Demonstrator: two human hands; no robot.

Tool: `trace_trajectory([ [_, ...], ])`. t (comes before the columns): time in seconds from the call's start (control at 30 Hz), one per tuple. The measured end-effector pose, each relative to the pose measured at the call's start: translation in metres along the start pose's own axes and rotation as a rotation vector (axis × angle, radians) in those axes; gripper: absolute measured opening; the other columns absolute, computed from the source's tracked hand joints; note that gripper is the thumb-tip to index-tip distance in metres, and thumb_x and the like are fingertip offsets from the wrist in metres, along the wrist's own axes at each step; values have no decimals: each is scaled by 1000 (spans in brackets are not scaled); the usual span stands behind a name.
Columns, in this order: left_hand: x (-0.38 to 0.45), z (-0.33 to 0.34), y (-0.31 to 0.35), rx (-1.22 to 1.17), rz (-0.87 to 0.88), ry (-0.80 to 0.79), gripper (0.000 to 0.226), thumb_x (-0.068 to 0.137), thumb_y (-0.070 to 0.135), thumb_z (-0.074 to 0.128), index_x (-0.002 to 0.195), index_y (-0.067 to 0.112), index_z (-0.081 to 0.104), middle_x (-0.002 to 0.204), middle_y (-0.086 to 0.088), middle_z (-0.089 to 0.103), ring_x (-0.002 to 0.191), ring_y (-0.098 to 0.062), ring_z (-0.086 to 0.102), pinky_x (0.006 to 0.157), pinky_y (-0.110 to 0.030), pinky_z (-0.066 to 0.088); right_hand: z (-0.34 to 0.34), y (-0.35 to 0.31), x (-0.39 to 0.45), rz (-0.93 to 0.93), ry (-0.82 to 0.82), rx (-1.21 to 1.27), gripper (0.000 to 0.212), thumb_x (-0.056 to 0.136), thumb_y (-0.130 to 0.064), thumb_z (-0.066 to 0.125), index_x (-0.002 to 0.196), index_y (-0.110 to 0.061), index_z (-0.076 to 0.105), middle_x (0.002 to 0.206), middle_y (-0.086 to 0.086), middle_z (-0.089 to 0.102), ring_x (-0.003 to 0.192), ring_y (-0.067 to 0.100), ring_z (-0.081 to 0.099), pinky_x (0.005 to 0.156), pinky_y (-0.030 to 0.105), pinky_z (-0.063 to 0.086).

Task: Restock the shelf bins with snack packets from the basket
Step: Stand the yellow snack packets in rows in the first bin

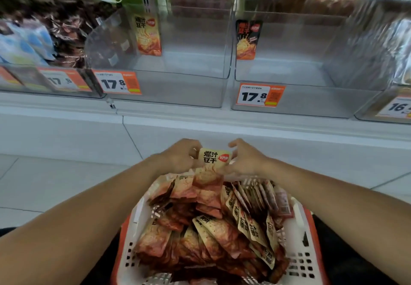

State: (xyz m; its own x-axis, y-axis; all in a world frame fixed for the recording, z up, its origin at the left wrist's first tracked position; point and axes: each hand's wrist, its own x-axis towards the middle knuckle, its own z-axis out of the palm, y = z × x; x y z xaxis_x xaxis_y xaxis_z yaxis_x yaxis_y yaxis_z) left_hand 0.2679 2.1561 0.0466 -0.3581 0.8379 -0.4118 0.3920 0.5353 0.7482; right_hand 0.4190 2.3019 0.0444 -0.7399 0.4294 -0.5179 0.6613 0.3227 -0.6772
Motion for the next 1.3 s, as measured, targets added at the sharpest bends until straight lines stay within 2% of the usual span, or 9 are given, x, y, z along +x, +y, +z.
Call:
trace_trajectory([
  [0.13,-24,-60,42,-24,111,122,16,92,6,68,90,14,54,90,-4,76,68,-11,63,64,-29,51,-36,-51,-11,-245,-31,82,35,79,-8,82,112,-8,69,103,7,74,83,17,70,81,42,61],
  [0.27,-39,-100,65,-40,270,438,17,92,12,69,91,15,52,84,-13,74,72,-16,66,70,-32,52,-51,-101,-18,-544,181,132,24,83,-15,80,105,-15,72,98,2,76,83,20,73,71,37,62],
  [0.37,-37,-124,65,-7,332,805,14,95,26,65,98,16,55,87,5,67,75,-5,61,69,-19,46,-60,-141,-6,-771,488,96,20,87,-19,76,106,-19,72,99,-6,75,84,8,71,73,28,59],
  [0.43,-30,-144,50,157,321,903,15,97,28,59,105,15,55,97,4,64,86,-7,58,79,-24,44,-66,-169,13,-846,620,89,25,88,-20,73,113,-17,70,103,-9,73,88,5,68,77,19,55],
  [0.5,-20,-167,25,372,270,881,31,93,38,59,114,14,58,111,-2,63,104,-22,58,95,-40,44,-72,-200,45,-827,684,36,30,87,-20,73,117,-17,68,105,-9,72,91,2,65,79,11,49],
  [0.6,-13,-191,-4,555,231,803,50,81,54,56,113,16,62,108,-3,63,106,-30,54,100,-51,40,-73,-239,108,-680,644,-9,26,85,-18,75,110,-15,72,105,-3,73,94,12,66,87,28,53],
  [0.8,-1,-214,-21,533,308,726,19,85,37,76,91,19,72,89,1,73,78,-20,62,70,-32,45,-57,-283,227,-398,559,15,25,84,-8,73,109,-13,73,112,7,73,105,21,67,90,34,55],
  [1.0,8,-216,-22,481,226,739,13,82,41,77,88,29,74,83,1,74,83,-23,63,72,-35,50,-45,-300,284,-363,645,-63,27,85,-21,75,110,-13,71,114,6,71,105,21,66,70,22,43],
  [1.3,9,-218,-23,389,232,718,15,81,42,77,88,29,76,79,7,71,72,-9,51,59,-21,32,-47,-305,307,-409,825,-203,43,86,-31,75,116,-5,58,116,12,66,105,27,64,78,29,49],
])
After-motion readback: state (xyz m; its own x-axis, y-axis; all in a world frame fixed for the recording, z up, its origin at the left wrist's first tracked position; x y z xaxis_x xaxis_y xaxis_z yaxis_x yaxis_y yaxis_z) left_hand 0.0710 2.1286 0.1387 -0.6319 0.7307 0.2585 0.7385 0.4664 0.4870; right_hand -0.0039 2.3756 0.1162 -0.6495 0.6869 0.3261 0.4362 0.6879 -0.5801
